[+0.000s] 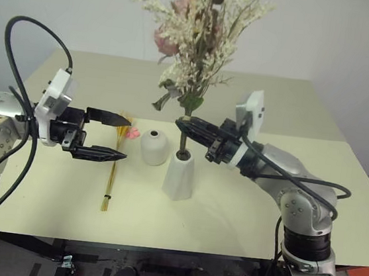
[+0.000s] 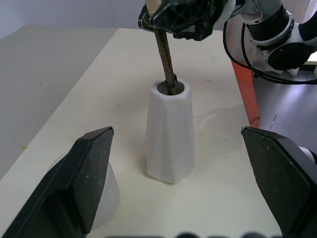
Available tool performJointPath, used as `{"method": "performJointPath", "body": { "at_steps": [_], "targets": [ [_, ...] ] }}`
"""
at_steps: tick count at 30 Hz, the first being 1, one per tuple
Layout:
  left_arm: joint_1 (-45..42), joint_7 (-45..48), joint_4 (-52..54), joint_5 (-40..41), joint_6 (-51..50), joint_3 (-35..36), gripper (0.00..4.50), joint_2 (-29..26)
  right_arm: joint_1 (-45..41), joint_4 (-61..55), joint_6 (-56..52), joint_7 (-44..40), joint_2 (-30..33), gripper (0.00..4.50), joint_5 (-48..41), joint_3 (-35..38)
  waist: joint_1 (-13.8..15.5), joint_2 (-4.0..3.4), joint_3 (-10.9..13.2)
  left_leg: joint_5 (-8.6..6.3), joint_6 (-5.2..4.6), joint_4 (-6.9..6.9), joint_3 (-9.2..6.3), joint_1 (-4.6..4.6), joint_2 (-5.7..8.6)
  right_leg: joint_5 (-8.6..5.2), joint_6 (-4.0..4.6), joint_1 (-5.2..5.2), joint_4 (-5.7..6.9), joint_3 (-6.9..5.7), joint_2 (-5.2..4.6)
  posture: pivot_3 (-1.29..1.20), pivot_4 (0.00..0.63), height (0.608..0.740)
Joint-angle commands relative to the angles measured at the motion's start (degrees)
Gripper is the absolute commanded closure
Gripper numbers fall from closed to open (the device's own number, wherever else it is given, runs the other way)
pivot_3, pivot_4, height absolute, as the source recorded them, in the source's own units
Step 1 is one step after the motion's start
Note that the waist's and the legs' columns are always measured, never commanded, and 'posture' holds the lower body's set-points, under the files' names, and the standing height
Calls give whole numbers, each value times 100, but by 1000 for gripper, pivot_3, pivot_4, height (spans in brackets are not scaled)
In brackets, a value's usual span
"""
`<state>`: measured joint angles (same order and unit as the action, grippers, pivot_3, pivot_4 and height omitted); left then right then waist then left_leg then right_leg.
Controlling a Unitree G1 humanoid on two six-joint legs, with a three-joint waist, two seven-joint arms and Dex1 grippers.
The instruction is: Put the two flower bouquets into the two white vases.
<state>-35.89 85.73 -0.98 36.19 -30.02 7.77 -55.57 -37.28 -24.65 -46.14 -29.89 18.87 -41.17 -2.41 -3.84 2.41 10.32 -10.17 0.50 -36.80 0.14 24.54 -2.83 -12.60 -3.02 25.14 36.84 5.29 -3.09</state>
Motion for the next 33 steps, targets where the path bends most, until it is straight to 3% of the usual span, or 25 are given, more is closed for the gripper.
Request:
{"method": "performJointPath", "body": {
  "at_steps": [1,5,18,26,33],
  "targets": [
    [-83,-28,59,43,87,114,0,-11,56,-40,348,-103,-38,4307,147,-46,-2,0,0,0,0,0,0,0,0,0,0,0,0,0,0,0,150,740],
    [-33,-36,107,63,60,151,0,-44,222,7,516,-272,-47,4307,221,-99,4,0,0,0,0,0,0,0,0,0,0,0,0,0,0,0,150,740],
    [-61,-51,78,45,19,122,0,-86,942,-31,1121,-1703,595,69,106,21,10,0,0,0,0,-2,0,-2,0,-8,-12,-2,1,-1,0,0,150,740],
    [53,-166,71,-33,-46,131,0,-140,887,390,1326,-1927,1117,26,503,157,21,1,0,0,0,-2,1,-5,1,-10,-14,-3,0,0,0,0,150,740],
    [493,-923,-83,-368,-594,226,0,-506,801,1085,1507,-2807,2198,26,602,608,42,1,0,0,0,-2,2,-6,1,-11,-14,-4,-1,1,0,0,150,740]
  ]
}}
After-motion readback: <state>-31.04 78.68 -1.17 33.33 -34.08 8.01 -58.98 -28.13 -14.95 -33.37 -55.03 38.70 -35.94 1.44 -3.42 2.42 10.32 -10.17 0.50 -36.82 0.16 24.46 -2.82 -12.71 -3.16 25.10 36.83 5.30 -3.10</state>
